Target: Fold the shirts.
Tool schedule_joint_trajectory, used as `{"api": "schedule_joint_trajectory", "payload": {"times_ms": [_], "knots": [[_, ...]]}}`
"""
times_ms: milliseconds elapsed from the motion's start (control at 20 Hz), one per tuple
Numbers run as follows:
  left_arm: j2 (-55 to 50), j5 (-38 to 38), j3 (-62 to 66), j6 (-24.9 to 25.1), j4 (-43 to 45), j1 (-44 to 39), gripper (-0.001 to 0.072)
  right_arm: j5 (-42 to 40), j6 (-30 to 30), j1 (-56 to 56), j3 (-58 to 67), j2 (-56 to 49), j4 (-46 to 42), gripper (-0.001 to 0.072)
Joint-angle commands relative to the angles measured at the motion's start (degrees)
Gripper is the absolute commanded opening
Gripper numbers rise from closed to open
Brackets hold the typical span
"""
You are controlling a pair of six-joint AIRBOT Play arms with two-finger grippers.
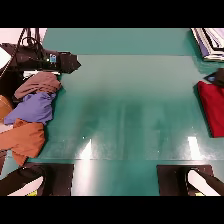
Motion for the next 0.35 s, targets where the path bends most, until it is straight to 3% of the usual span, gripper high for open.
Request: {"api": "schedule_joint_trajectory", "payload": {"times_ms": [0, 300], "knots": [[0.0, 0.9, 0.0, 0.0, -0.1, 0.0, 0.0028, -1.2, -0.2, 10.8, 0.1, 0.4, 0.1, 0.0015], [0.0, 0.8, 0.0, 0.0, -0.2, 0.0, 0.0028, -1.6, -0.2, 11.7, 0.1, 0.4, -1.5, 0.0015]]}}
